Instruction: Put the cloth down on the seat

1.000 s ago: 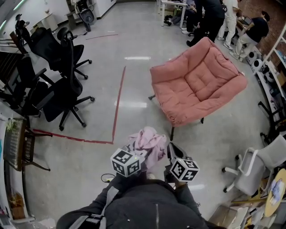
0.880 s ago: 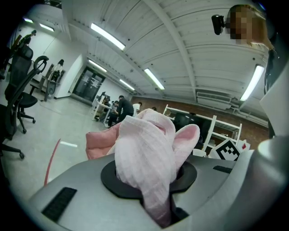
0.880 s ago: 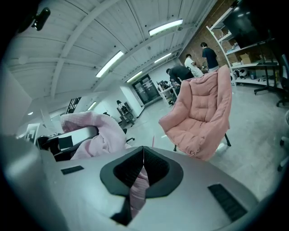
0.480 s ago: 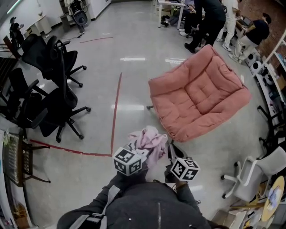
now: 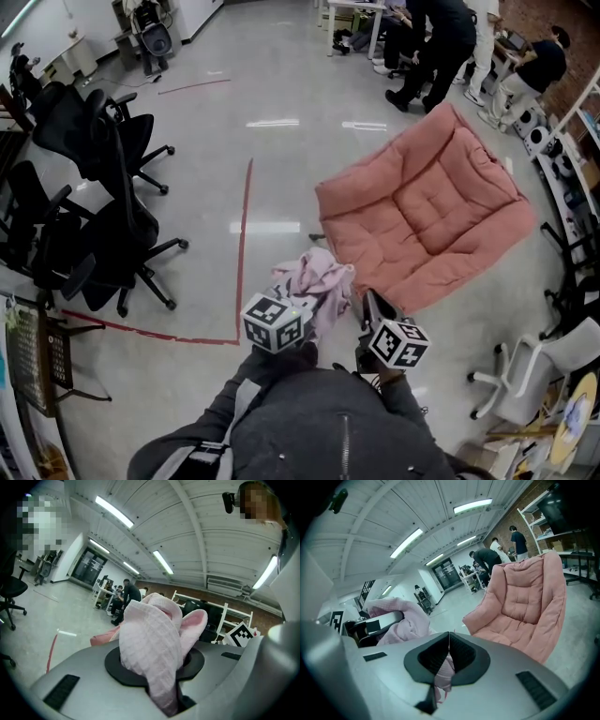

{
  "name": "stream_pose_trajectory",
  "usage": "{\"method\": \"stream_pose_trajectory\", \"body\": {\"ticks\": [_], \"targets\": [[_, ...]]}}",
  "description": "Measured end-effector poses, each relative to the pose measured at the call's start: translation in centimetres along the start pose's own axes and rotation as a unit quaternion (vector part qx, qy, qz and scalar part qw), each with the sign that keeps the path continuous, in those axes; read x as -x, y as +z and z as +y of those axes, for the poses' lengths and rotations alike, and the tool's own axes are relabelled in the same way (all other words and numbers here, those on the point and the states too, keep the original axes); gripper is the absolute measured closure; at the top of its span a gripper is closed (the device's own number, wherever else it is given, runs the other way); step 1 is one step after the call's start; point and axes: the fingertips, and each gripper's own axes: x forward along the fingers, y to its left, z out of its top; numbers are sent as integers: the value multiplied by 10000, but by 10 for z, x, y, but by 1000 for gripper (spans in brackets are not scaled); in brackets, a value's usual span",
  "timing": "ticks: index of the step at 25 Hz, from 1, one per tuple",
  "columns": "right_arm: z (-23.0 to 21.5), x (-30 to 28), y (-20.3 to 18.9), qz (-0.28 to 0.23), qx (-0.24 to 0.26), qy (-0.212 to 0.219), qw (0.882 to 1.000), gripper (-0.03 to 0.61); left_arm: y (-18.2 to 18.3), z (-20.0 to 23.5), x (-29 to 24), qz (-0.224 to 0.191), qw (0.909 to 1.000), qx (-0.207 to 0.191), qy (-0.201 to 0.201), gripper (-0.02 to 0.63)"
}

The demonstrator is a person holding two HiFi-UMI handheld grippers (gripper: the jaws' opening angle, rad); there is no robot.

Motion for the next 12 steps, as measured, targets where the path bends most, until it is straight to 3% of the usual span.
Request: {"method": "stream_pose_trajectory", "body": {"ticks": [12], "targets": [[-10,-42,15,8,-126,-272,9996,569,8,41,-39,237,9995,43,-211,509]]}}
